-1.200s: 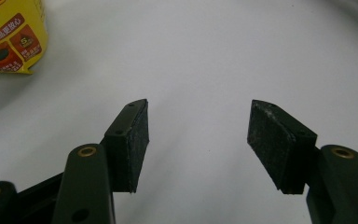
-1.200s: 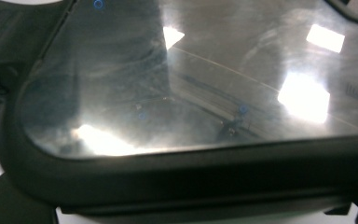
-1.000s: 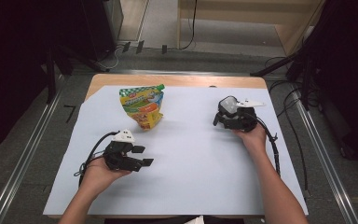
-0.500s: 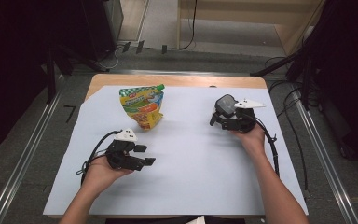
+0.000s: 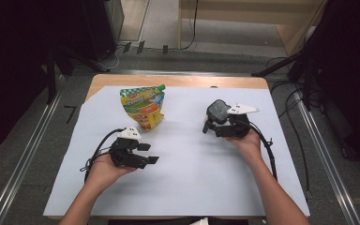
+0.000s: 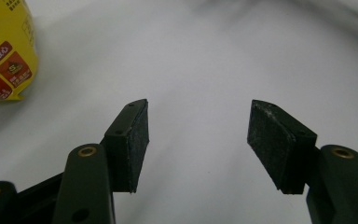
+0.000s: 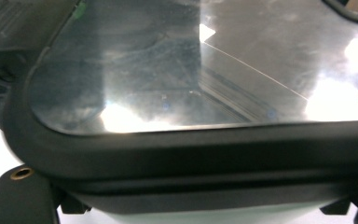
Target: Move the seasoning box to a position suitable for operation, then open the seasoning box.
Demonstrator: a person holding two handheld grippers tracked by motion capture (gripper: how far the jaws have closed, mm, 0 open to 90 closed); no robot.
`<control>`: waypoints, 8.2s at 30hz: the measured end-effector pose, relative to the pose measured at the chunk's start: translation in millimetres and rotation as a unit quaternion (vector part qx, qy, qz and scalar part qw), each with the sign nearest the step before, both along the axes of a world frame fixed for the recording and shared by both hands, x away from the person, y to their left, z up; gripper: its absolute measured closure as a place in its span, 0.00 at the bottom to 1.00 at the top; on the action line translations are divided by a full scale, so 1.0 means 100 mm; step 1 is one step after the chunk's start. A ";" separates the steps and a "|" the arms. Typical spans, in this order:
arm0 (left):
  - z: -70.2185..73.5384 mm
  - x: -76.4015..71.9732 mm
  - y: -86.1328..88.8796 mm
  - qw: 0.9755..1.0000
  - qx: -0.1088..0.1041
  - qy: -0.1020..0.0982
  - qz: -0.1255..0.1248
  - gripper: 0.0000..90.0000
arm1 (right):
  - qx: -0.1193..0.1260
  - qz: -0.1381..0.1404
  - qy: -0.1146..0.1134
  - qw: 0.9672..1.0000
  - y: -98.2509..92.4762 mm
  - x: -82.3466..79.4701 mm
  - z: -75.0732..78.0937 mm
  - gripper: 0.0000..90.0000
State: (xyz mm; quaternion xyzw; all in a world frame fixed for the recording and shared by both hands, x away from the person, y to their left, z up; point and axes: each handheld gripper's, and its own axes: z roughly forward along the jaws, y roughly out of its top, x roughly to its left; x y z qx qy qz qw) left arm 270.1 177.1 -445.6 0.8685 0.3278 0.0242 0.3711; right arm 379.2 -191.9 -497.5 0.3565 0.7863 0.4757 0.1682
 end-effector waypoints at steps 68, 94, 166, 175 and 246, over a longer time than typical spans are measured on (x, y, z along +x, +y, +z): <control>-0.04 0.14 -0.08 1.000 -0.008 -0.007 0.001 0.45 | -0.066 0.144 0.063 0.985 0.50 -0.99 0.11 0.28; -0.11 0.28 -0.32 1.000 -0.004 -0.004 0.009 0.95 | -0.026 0.069 0.082 0.994 0.41 -0.98 0.31 1.00; -0.06 0.15 -0.62 0.998 -0.021 0.011 -0.054 0.90 | -0.021 0.049 0.097 0.994 0.20 -1.45 0.52 1.00; -0.02 0.20 -0.45 0.999 -0.025 0.015 -0.023 0.76 | -0.039 0.083 0.102 0.991 0.44 -1.53 0.43 1.00; -0.08 0.22 -0.37 1.000 -0.024 0.004 -0.018 0.51 | -0.031 0.020 0.152 0.988 0.08 -1.07 0.17 1.00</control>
